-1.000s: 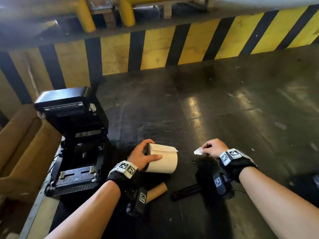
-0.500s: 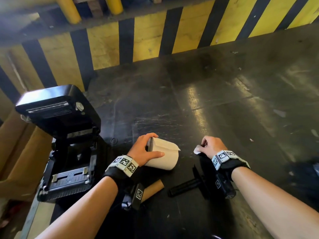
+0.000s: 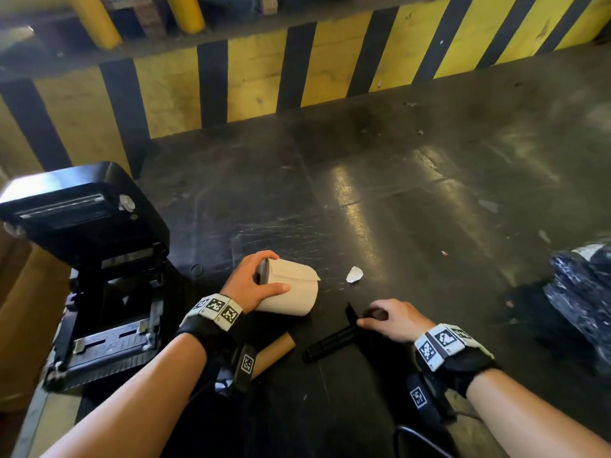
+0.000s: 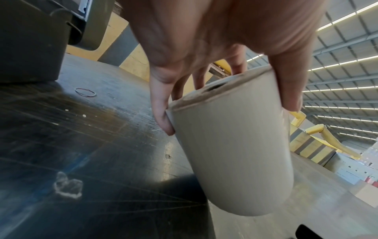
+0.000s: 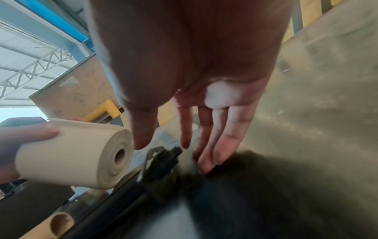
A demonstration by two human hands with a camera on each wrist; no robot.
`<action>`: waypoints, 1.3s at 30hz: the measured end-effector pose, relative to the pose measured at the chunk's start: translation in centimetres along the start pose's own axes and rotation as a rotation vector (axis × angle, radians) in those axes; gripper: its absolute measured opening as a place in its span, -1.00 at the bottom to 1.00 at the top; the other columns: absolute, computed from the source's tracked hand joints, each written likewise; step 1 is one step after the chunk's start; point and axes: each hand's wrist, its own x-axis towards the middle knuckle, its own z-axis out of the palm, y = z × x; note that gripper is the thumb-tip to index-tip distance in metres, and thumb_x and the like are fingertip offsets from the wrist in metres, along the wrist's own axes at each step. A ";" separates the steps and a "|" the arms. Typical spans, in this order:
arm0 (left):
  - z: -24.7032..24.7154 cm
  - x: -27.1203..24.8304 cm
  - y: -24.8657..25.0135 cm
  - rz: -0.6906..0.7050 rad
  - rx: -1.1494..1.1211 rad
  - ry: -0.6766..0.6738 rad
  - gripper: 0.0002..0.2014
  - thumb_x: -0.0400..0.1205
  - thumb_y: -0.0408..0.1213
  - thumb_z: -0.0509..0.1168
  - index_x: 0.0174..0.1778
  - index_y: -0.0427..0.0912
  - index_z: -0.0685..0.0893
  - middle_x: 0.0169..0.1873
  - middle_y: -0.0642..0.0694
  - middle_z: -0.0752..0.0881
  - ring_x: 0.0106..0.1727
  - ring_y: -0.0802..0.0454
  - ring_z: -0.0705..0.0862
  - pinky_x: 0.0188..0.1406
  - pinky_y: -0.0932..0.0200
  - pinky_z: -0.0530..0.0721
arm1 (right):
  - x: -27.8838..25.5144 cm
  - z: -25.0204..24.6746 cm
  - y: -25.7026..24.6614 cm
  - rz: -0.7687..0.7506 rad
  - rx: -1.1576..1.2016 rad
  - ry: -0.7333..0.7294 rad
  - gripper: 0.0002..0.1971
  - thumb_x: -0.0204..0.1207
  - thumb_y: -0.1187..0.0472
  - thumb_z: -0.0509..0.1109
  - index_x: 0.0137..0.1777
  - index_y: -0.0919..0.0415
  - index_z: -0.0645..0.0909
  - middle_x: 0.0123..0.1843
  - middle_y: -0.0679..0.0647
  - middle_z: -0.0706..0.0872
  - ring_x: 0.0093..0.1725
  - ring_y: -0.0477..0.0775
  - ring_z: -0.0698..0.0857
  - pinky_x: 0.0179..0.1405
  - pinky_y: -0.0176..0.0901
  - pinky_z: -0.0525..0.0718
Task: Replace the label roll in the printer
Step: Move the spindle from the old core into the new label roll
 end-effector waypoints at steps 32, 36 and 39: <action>-7.6 -2.4 5.5 0.138 -0.668 0.227 -0.50 0.18 -0.14 0.56 0.03 0.14 0.64 0.12 -0.16 0.65 0.13 -0.14 0.66 -0.29 -0.02 0.75 | -1.2 -10.1 -7.2 -0.399 0.560 0.633 -0.60 0.24 -0.23 0.45 -0.09 0.05 0.75 -0.13 0.05 0.83 -0.07 0.07 0.79 0.11 0.16 0.72; -8.8 -2.7 6.0 0.173 -0.780 0.210 -0.48 0.17 -0.15 0.55 0.06 0.10 0.62 0.04 -0.14 0.65 0.07 -0.17 0.64 -0.38 -0.01 0.71 | -2.1 -10.9 -9.0 -0.465 0.638 0.662 -0.93 0.33 -0.01 0.52 -0.31 -0.15 0.68 -0.19 0.01 0.81 -0.07 0.12 0.80 0.11 0.22 0.73; -9.3 -2.8 6.4 0.196 -0.889 0.198 -0.59 0.30 -0.28 0.45 0.05 0.09 0.60 -0.01 -0.10 0.67 -0.01 -0.13 0.64 -0.37 0.00 0.74 | -2.6 -11.0 -9.6 -0.504 0.655 0.676 -0.94 0.35 0.04 0.52 -0.24 -0.13 0.68 -0.17 0.02 0.82 -0.07 0.11 0.80 0.13 0.18 0.73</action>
